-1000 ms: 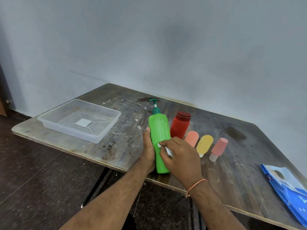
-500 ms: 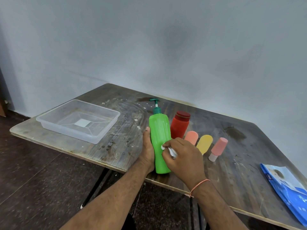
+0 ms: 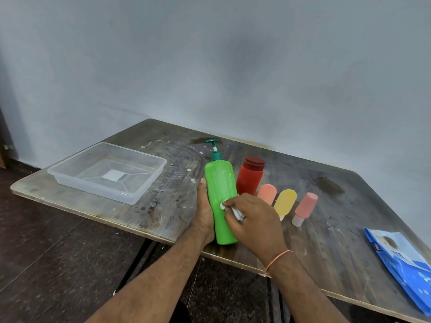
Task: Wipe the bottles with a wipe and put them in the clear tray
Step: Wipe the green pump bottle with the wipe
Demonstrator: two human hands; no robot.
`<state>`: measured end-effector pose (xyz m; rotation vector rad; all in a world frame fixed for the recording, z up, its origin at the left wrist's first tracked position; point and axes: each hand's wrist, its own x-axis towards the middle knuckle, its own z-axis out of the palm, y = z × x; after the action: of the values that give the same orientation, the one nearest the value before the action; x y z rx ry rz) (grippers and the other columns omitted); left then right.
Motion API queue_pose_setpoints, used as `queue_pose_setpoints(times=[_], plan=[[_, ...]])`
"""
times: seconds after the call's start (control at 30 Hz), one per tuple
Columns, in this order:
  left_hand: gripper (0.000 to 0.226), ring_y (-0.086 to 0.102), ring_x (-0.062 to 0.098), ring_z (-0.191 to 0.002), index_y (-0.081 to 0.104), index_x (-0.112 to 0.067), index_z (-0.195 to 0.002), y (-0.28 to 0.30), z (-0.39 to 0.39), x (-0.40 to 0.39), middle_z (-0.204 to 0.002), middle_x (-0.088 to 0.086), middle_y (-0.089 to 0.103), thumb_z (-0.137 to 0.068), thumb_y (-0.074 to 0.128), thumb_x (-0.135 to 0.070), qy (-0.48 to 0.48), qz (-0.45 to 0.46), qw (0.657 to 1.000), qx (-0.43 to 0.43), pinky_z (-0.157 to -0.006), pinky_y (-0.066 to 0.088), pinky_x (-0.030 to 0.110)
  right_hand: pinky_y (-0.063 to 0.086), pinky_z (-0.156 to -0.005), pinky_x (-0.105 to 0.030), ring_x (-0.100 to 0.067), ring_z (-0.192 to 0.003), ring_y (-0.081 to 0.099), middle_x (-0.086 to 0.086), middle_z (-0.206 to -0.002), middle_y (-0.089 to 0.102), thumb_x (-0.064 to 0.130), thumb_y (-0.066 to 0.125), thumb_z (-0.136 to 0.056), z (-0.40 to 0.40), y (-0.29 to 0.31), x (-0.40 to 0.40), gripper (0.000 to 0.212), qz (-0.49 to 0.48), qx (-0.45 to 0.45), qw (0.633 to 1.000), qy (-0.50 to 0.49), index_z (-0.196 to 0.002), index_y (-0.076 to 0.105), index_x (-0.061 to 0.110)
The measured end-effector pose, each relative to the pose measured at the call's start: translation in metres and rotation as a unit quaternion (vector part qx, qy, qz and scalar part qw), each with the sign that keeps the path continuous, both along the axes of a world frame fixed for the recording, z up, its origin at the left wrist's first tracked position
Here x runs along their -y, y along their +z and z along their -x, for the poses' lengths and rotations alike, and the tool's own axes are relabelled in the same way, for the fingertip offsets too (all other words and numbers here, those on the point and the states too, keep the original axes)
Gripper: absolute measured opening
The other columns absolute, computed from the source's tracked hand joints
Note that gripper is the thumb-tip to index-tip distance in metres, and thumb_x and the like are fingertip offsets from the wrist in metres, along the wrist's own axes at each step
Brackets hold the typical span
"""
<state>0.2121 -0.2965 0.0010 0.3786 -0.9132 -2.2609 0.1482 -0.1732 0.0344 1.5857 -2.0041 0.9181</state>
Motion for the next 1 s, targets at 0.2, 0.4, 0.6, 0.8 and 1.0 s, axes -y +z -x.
queue_pose_setpoints(times=[0.2,0.4,0.6,0.8,1.0], plan=[[0.084,0.073,0.032,-0.088,0.078,-0.008,-0.104,-0.004,0.0,0.005,-0.099,0.022,0.074,-0.089,0.038,-0.08,-0.003,-0.008,1.0,0.0,-0.082,0.06,0.042,0.054,-0.065,-0.033,-0.011,-0.082,0.067,0.013,-0.094,0.072,0.037,0.064,-0.093,0.007,-0.001,0.003,0.014,0.012,0.004,0.999,-0.041,-0.097,0.076,0.031],[0.083,0.072,0.03,-0.08,0.08,-0.008,-0.094,-0.005,0.002,0.007,-0.09,0.02,0.072,-0.091,0.036,-0.078,-0.016,-0.018,1.0,-0.013,-0.075,0.06,0.039,0.055,-0.065,-0.031,-0.006,-0.081,0.066,0.016,-0.093,0.073,0.034,0.069,-0.092,0.003,-0.001,0.0,0.01,0.008,0.003,1.0,0.001,-0.096,0.078,0.033],[0.085,0.072,0.033,-0.09,0.075,-0.007,-0.109,-0.011,0.006,0.008,-0.1,0.021,0.073,-0.086,0.042,-0.083,-0.005,-0.012,1.0,-0.018,-0.084,0.059,0.043,0.055,-0.065,-0.032,-0.008,-0.08,0.066,0.014,-0.094,0.073,0.035,0.067,-0.095,0.003,0.003,0.007,0.013,0.018,-0.001,1.0,-0.024,-0.099,0.078,0.03],[0.087,0.071,0.033,-0.09,0.072,-0.005,-0.112,-0.008,0.005,0.007,-0.101,0.022,0.072,-0.089,0.038,-0.081,-0.01,-0.003,1.0,-0.016,-0.084,0.058,0.044,0.055,-0.065,-0.036,-0.01,-0.079,0.065,0.014,-0.09,0.072,0.034,0.067,-0.092,0.009,0.002,0.001,0.01,0.022,-0.006,0.999,-0.033,-0.093,0.076,0.03],[0.087,0.071,0.033,-0.086,0.074,-0.006,-0.106,-0.009,0.005,0.008,-0.096,0.021,0.071,-0.084,0.04,-0.083,-0.018,-0.011,1.0,-0.016,-0.081,0.058,0.043,0.054,-0.066,-0.029,-0.006,-0.082,0.066,0.016,-0.094,0.073,0.035,0.068,-0.094,0.006,0.001,-0.001,0.012,0.01,0.004,1.0,0.001,-0.098,0.078,0.033]])
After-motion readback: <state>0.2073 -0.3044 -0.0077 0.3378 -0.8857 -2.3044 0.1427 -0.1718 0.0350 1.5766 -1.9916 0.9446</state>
